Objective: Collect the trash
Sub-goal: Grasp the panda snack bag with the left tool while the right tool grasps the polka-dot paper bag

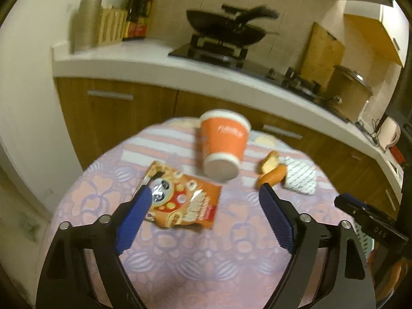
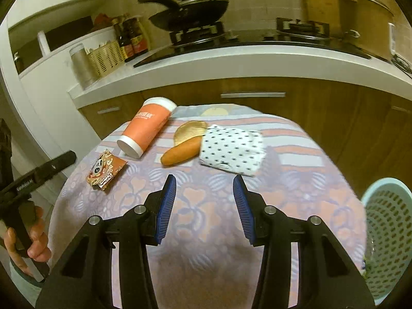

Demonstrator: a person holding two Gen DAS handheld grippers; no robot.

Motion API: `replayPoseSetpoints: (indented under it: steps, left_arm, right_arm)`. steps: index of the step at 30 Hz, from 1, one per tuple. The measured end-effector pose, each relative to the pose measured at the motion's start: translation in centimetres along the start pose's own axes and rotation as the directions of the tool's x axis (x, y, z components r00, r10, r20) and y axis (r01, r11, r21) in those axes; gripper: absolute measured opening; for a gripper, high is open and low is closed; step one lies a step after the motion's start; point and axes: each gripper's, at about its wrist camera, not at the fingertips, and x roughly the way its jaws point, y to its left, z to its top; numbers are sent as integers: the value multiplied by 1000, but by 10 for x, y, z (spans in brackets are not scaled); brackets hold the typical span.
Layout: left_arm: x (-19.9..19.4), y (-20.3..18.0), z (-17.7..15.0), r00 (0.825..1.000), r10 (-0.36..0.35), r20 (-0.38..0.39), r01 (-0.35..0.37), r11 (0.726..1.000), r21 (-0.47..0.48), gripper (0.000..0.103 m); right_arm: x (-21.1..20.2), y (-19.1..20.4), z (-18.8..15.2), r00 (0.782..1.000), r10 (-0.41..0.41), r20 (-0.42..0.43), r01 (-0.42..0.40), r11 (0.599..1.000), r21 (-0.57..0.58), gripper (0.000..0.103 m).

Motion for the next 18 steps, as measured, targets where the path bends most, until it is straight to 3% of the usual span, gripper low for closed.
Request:
replayPoseSetpoints:
  steps: [9, 18]
  left_arm:
    - [65, 5, -15, 990, 62, -129, -54, 997, 62, 84]
    - [82, -6, -17, 976, 148, -160, -125, 982, 142, 86]
  right_arm:
    - [51, 6, -13, 997, -15, -71, 14, 1000, -20, 43]
    - [57, 0, -14, 997, 9, -82, -8, 1000, 8, 43]
